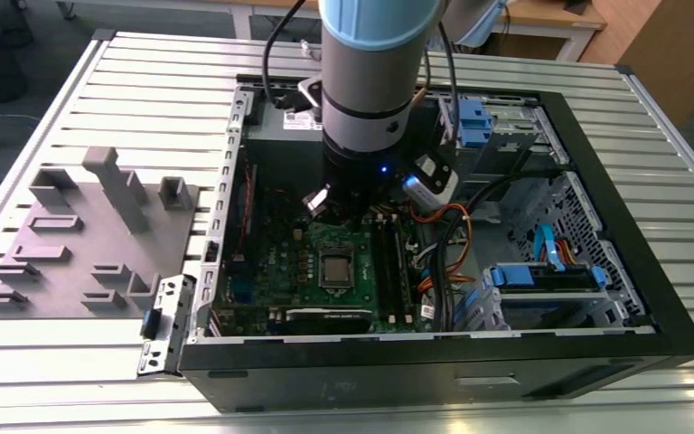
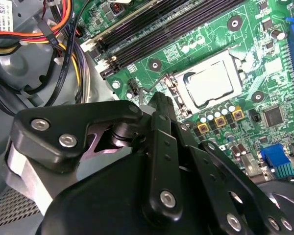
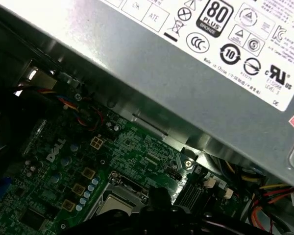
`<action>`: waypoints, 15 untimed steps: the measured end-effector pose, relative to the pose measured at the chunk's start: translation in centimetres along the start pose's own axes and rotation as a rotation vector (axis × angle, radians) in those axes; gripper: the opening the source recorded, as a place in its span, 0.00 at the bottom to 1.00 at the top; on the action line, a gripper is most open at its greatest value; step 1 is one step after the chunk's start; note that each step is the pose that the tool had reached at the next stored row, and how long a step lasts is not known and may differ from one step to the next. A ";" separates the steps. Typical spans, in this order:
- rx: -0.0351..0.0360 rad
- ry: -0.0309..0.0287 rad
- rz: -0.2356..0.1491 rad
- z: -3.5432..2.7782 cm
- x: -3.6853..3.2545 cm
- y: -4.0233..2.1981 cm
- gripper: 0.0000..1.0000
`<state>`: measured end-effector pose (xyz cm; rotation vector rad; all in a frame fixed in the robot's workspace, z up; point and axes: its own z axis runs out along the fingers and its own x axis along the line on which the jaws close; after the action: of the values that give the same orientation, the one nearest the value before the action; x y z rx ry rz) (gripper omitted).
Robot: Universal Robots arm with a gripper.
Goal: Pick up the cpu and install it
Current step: 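Install the first cpu locking lever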
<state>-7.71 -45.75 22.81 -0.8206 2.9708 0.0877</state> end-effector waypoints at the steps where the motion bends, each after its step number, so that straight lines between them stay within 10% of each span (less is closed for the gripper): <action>1: 0.0000 -0.0001 0.000 0.02 0.03 0.01 0.11; 15: -0.0004 -0.0003 -0.001 0.00 0.24 -0.27 0.11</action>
<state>-7.77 -46.11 22.79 -0.8215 2.9703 0.0883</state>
